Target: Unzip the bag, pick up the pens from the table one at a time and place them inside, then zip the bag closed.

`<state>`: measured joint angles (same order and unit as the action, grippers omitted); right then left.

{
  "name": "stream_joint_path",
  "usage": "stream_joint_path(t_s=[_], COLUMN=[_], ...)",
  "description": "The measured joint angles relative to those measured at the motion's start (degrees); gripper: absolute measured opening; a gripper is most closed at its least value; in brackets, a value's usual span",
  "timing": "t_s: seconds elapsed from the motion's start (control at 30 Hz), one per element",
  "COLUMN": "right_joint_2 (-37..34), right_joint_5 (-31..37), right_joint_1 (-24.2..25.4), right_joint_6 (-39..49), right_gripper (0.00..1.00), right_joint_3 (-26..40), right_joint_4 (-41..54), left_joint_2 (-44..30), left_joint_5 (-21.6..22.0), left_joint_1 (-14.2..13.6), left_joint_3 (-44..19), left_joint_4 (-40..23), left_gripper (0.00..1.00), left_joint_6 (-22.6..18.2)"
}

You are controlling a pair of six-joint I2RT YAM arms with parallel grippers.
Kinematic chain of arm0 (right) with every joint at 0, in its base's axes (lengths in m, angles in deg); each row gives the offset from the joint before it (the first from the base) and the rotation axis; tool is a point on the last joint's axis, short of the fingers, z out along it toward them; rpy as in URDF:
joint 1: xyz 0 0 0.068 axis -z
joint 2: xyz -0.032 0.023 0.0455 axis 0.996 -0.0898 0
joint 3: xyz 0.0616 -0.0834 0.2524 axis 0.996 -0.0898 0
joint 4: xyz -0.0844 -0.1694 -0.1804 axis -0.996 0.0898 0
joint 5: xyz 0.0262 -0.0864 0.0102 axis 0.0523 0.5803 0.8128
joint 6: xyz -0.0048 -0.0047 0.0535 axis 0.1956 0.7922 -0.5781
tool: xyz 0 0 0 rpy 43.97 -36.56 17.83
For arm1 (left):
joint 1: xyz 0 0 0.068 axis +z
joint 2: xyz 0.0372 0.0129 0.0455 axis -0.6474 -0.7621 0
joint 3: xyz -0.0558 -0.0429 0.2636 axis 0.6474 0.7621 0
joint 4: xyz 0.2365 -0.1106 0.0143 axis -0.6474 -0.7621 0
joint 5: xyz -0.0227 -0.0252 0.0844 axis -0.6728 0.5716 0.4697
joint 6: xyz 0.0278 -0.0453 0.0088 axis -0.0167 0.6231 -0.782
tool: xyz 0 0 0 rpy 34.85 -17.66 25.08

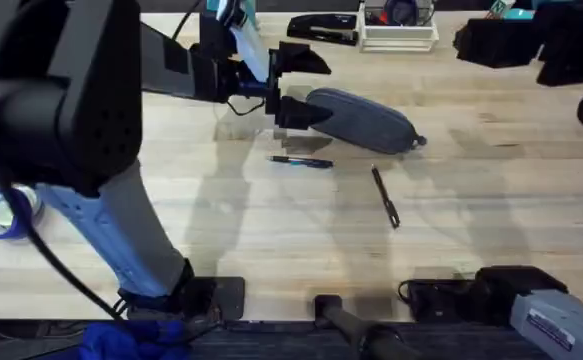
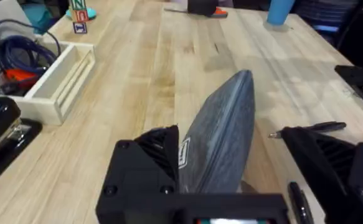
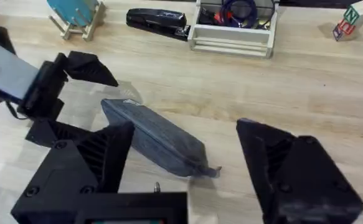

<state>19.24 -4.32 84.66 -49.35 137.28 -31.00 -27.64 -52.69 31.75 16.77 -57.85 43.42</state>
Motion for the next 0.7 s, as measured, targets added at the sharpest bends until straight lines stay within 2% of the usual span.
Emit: stream_joint_path(t_s=[0.33, 0.7], right_joint_2=[0.0, 0.0], right_joint_5=[0.02, 0.0], right_joint_1=[0.0, 0.0], right_joint_6=[0.83, 1.25], right_gripper=[0.997, 0.997], right_joint_3=[0.0, 0.0], right_joint_4=[1.71, 1.71], left_joint_2=[-3.88, -4.75], left_joint_5=[0.97, 4.54], left_joint_1=[-0.64, -2.14], left_joint_3=[0.0, -0.11], left_joint_4=[1.22, 1.22], left_gripper=[0.992, 0.992], left_joint_6=[0.11, 0.09])
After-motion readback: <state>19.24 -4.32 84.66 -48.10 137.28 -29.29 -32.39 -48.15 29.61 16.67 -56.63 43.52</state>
